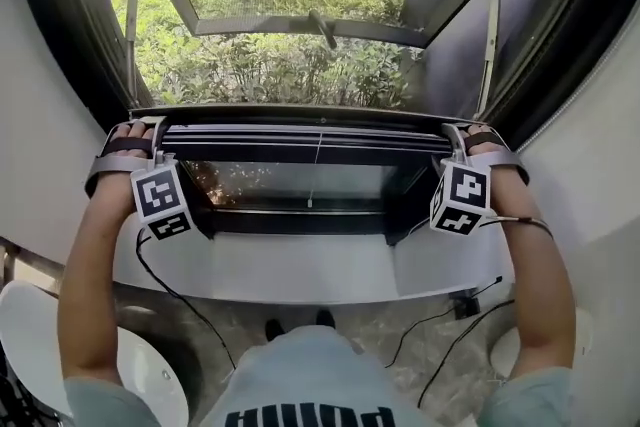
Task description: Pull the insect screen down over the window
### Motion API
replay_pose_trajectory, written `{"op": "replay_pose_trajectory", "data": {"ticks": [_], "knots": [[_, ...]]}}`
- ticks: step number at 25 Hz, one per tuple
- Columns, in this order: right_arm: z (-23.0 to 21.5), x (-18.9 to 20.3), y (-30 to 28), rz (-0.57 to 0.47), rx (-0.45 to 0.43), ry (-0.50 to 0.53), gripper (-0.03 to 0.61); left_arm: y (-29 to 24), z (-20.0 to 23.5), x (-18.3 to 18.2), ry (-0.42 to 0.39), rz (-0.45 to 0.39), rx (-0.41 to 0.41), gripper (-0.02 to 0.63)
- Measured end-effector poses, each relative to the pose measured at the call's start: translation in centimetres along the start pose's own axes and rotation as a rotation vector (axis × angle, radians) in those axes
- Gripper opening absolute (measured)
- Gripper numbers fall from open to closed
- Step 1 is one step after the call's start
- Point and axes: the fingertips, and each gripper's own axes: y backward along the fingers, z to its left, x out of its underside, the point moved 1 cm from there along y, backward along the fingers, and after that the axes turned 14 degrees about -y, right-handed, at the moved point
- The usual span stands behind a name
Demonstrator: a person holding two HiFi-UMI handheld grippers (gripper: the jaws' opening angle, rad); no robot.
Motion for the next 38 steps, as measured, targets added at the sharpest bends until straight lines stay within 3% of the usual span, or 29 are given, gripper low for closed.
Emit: {"op": "replay_pose_trajectory", "data": {"ticks": [6, 15, 21, 24, 31, 35, 36, 38], "knots": [[4.1, 0.1, -2.8, 0.010, -0.001, -0.018, 0.192, -2.1, -3.4, -1.7, 0.033, -0.023, 0.043, 0.253], [4.5, 0.2, -3.2, -0.016, 0.027, -0.068, 0.192, -2.5, -3.4, -1.9, 0.093, -0.008, -0.055, 0.230], [4.6, 0.0, -2.8, 0.011, -0.094, -0.073, 0.179, -2.3, -3.8, -1.8, 0.062, -0.044, 0.047, 0.230], [4.5, 0.0, -2.6, 0.006, -0.119, -0.088, 0.179, -2.1, -3.8, -1.8, 0.052, -0.051, 0.062, 0.230], [4.6, 0.1, -3.2, -0.030, 0.002, -0.092, 0.170, -2.9, -4.0, -2.2, 0.065, -0.002, -0.057, 0.229], [4.7, 0.1, -4.5, -0.061, 0.183, -0.103, 0.157, -3.8, -4.2, -2.5, 0.111, 0.087, -0.216, 0.243], [4.8, 0.0, -5.0, -0.069, 0.246, -0.106, 0.215, -4.0, -4.2, -2.4, 0.114, 0.103, -0.243, 0.262], [4.8, -0.1, -5.3, -0.089, 0.340, -0.121, 0.213, -4.2, -3.8, -2.4, 0.124, 0.105, -0.275, 0.258]]}}
